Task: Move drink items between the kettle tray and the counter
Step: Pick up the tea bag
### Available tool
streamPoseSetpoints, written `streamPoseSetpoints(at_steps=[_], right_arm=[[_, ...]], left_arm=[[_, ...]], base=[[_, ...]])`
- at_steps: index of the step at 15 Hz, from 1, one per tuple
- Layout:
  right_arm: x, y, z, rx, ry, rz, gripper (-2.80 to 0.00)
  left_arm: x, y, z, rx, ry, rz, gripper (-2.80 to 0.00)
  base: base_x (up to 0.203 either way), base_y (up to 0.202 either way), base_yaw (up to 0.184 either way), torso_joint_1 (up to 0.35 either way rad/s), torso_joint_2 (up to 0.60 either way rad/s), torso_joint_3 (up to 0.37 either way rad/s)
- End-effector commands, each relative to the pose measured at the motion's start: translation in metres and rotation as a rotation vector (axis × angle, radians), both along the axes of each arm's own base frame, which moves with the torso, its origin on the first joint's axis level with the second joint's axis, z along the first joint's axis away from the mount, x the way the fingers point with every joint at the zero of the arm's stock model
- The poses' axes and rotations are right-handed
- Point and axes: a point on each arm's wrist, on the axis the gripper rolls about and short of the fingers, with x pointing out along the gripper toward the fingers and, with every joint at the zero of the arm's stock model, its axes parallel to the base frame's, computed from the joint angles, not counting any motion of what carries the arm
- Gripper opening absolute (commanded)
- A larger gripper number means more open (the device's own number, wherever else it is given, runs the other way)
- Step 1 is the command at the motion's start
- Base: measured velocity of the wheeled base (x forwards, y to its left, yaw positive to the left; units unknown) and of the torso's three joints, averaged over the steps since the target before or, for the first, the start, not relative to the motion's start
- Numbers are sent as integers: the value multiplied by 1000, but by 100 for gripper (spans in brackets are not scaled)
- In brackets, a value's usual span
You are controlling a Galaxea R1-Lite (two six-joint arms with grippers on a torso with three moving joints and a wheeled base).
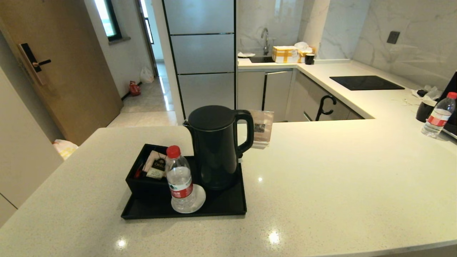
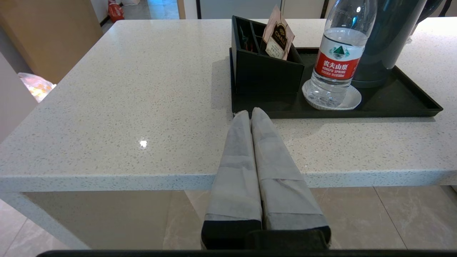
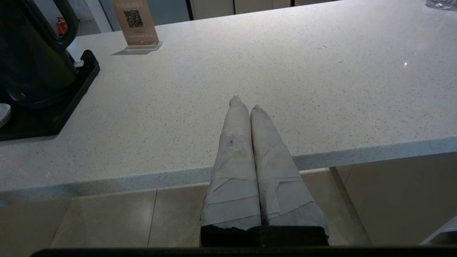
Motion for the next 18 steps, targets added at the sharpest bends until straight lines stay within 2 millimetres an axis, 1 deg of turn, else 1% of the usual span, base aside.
streamPoseSetpoints(at_steps=[1, 18], right_arm=[[0, 0, 0, -1, -1, 0, -280], [0, 0, 0, -1, -1, 0, -280]], left_arm=[[0, 0, 0, 0, -2, 1, -280], [0, 0, 0, 0, -1, 1, -280]], base=[[0, 0, 0, 0, 0, 0], [0, 0, 0, 0, 0, 0]])
